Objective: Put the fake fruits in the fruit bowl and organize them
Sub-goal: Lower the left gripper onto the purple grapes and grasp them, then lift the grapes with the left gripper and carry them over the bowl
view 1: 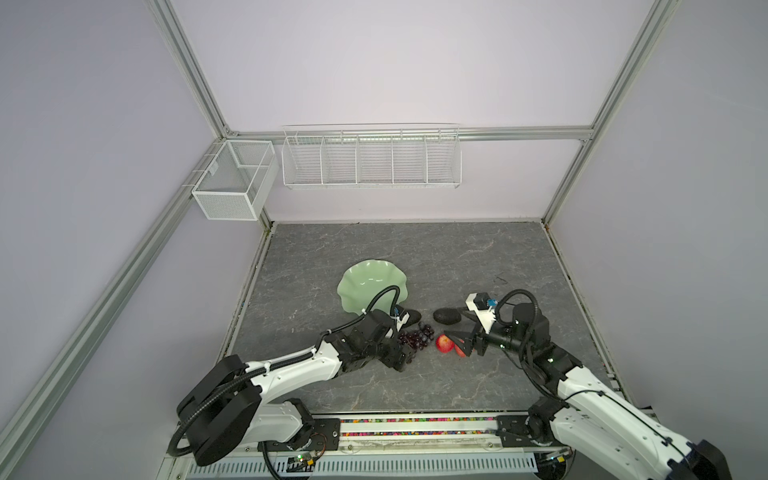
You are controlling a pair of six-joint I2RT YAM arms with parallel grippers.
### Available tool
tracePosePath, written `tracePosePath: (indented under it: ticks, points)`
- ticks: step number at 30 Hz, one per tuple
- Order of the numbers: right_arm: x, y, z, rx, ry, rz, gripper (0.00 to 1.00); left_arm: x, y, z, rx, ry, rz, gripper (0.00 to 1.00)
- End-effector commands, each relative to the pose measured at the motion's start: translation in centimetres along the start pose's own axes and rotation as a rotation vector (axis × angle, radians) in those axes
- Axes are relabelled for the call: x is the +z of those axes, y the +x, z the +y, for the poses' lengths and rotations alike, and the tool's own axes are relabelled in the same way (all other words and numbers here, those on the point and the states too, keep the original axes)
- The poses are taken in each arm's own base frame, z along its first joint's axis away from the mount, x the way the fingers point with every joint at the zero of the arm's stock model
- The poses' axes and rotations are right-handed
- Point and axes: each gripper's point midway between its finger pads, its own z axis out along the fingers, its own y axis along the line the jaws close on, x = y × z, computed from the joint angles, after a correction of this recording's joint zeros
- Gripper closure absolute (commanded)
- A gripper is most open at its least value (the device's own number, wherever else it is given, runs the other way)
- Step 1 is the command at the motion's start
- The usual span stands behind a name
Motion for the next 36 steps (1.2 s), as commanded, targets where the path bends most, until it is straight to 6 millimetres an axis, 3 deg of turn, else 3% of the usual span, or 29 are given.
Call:
tracePosePath:
  ticks: [1,5,9,12,15,19,25,32,36]
  points:
    - [-0.1,-0.2,0.6,-0.038,-0.024,-0.020,0.12,1.1,-1.7,-0.3,0.011,-0.011,-0.032,0.14]
    - [-0.1,-0.2,0.5,-0.039,-0.019,-0.022,0.12,2.5,-1.3,-1.0,0.029,-0.005,-0.011,0.17]
    - [-0.2,-0.3,0.5,-0.037,-0.015,-0.022,0.12,3.4,-0.1,-0.3,0.035,-0.077,0.089,0.27]
    - [-0.2,-0.3,0.4,-0.037,-0.009,-0.020,0.12,3.6,0.2,-0.2,0.037,-0.091,0.128,0.38]
    - [-0.3,-0.6,0.5,-0.037,-0.009,-0.029,0.12,3.4,0.2,-0.5,0.032,-0.082,0.149,0.57]
    - [-0.3,-0.5,0.1,-0.037,0.010,-0.032,0.12,2.6,-0.7,-1.8,0.032,-0.022,0.123,0.70]
    - [-0.3,-0.3,-0.4,-0.032,0.043,-0.026,0.12,-1.0,-3.7,-4.4,0.038,0.099,0.002,0.83]
    - [-0.7,-0.4,-1.4,-0.025,0.106,-0.057,0.12,-6.9,-8.4,-4.0,0.043,0.056,-0.171,0.88]
    - [-0.6,-0.4,-1.6,-0.017,0.112,-0.064,0.12,-10.3,-11.5,-1.9,-0.010,0.012,-0.296,0.93]
